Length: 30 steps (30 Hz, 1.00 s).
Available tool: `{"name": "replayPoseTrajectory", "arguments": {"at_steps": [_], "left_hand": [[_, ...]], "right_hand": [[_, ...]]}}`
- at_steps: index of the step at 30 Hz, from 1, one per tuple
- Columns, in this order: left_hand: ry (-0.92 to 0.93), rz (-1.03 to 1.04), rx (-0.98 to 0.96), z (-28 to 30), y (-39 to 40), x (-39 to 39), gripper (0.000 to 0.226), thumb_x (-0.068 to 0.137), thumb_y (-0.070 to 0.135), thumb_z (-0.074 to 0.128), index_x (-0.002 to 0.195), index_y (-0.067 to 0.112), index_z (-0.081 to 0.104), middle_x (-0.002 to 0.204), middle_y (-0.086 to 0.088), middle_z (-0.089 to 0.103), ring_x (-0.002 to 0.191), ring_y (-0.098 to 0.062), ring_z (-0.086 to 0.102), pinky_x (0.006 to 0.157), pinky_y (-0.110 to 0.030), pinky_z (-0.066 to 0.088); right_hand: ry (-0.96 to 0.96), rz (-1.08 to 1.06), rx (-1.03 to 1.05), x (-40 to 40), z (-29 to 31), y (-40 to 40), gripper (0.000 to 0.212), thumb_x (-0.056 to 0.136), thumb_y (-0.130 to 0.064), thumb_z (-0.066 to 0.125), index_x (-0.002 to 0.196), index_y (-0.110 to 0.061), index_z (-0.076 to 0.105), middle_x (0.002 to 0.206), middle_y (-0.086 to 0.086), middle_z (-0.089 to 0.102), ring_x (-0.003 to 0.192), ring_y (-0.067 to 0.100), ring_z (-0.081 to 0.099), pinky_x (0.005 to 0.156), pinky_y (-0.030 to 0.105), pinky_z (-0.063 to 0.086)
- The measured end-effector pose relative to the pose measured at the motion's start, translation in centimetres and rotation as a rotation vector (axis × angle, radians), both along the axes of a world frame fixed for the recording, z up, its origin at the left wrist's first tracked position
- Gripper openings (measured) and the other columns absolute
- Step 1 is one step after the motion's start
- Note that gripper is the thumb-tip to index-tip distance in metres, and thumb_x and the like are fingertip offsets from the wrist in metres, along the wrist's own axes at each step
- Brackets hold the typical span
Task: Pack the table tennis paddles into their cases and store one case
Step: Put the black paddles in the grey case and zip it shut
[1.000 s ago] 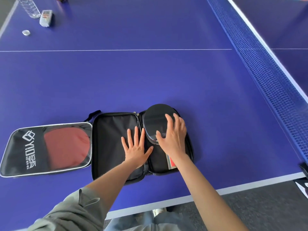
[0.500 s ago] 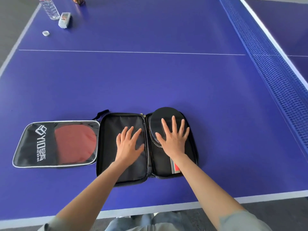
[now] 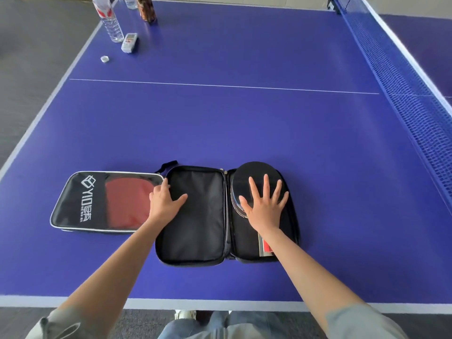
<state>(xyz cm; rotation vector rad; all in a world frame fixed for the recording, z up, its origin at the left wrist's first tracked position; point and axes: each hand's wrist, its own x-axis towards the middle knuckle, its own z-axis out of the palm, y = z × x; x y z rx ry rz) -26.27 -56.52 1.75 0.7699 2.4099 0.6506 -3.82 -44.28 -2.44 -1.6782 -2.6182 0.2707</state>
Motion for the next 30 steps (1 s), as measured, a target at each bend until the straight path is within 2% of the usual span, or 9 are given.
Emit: {"name": "replayPoseTrajectory", "arguments": {"at_steps": [5, 8, 11, 14, 19, 23, 27, 28, 30], "left_hand": [[0.260, -0.193, -0.039, -0.6, 0.2, 0.0, 0.070, 0.088, 0.030, 0.061, 0.147, 0.019, 0.026, 0.153, -0.008, 0.022, 0.133, -0.034, 0.022, 0.108, -0.046, 0.025], [0.241, -0.228, -0.189, -1.1, 1.2, -1.4, 0.074, 0.088, 0.038, 0.059, 0.149, 0.021, 0.020, 0.156, -0.008, 0.015, 0.138, -0.034, 0.012, 0.111, -0.047, 0.020], [0.229, -0.248, -0.254, -1.8, 2.4, -2.7, 0.074, 0.088, 0.041, 0.058, 0.148, 0.020, 0.020, 0.150, -0.008, 0.030, 0.136, -0.035, 0.015, 0.111, -0.044, 0.021], [0.235, -0.170, -0.157, -1.5, 3.6, -3.4, 0.074, 0.085, 0.042, 0.062, 0.146, 0.022, 0.027, 0.136, -0.016, 0.043, 0.132, -0.039, 0.021, 0.110, -0.044, 0.023], [-0.201, 0.050, 0.168, 1.2, 2.6, -3.1, 0.077, 0.085, 0.043, 0.063, 0.148, 0.023, 0.022, 0.143, -0.004, 0.040, 0.133, -0.024, 0.038, 0.110, -0.038, 0.034], [-0.538, 0.011, 0.319, 4.1, 1.4, -0.5, 0.061, 0.090, 0.056, 0.046, 0.143, 0.027, 0.036, 0.145, 0.005, 0.044, 0.132, -0.013, 0.042, 0.113, -0.039, 0.032], [-0.673, -0.150, 0.359, 6.2, 3.0, 4.1, 0.048, 0.097, 0.055, 0.019, 0.130, 0.038, 0.050, 0.126, 0.012, 0.060, 0.110, -0.004, 0.059, 0.091, -0.025, 0.043], [-0.655, -0.169, 0.370, 6.4, 3.6, 5.2, 0.048, 0.098, 0.052, 0.017, 0.135, 0.039, 0.045, 0.128, 0.010, 0.058, 0.108, -0.005, 0.058, 0.088, -0.024, 0.043], [-0.619, -0.170, 0.390, 6.1, 4.9, 7.2, 0.048, 0.099, 0.050, 0.017, 0.141, 0.038, 0.035, 0.135, 0.006, 0.050, 0.117, -0.010, 0.052, 0.097, -0.029, 0.040]], "right_hand": [[-0.007, 0.003, -0.024, 0.0, -0.1, 0.1, 0.066, 0.090, -0.063, 0.031, 0.148, -0.035, 0.015, 0.159, 0.009, 0.008, 0.143, 0.045, 0.000, 0.110, 0.067, 0.009], [0.001, 0.002, -0.018, 0.1, -0.1, 0.1, 0.066, 0.090, -0.062, 0.031, 0.148, -0.035, 0.015, 0.159, 0.009, 0.009, 0.143, 0.046, 0.001, 0.110, 0.067, 0.009], [-0.005, -0.007, -0.009, 0.0, -0.1, 0.1, 0.066, 0.090, -0.062, 0.031, 0.148, -0.035, 0.015, 0.159, 0.009, 0.010, 0.143, 0.046, 0.002, 0.110, 0.067, 0.008], [-0.021, -0.004, 0.007, -0.1, -0.2, 0.1, 0.066, 0.090, -0.062, 0.031, 0.148, -0.035, 0.016, 0.159, 0.009, 0.011, 0.143, 0.046, 0.002, 0.110, 0.067, 0.008], [-0.032, -0.004, -0.021, 0.2, -0.2, 0.0, 0.067, 0.090, -0.063, 0.029, 0.148, -0.035, 0.014, 0.159, 0.009, 0.009, 0.143, 0.046, 0.001, 0.110, 0.067, 0.007], [-0.091, 0.006, -0.132, 0.1, 0.5, 0.1, 0.068, 0.090, -0.065, 0.022, 0.148, -0.037, 0.002, 0.160, 0.007, -0.005, 0.143, 0.042, -0.012, 0.112, 0.066, 0.001], [0.155, -0.055, -0.402, -0.5, 3.8, 0.6, 0.057, 0.094, -0.061, 0.019, 0.145, -0.037, 0.025, 0.160, 0.005, 0.001, 0.144, 0.036, -0.014, 0.112, 0.062, -0.008], [0.281, -0.090, -0.531, -0.7, 5.2, 0.7, 0.056, 0.094, -0.061, 0.016, 0.140, -0.036, 0.036, 0.159, 0.007, 0.014, 0.146, 0.034, -0.004, 0.115, 0.059, -0.003], [0.639, -0.202, -0.822, -0.6, 8.1, 0.8, 0.071, 0.085, -0.073, 0.017, 0.123, -0.031, 0.060, 0.139, 0.006, 0.052, 0.136, 0.027, 0.037, 0.114, 0.050, 0.023]]}}
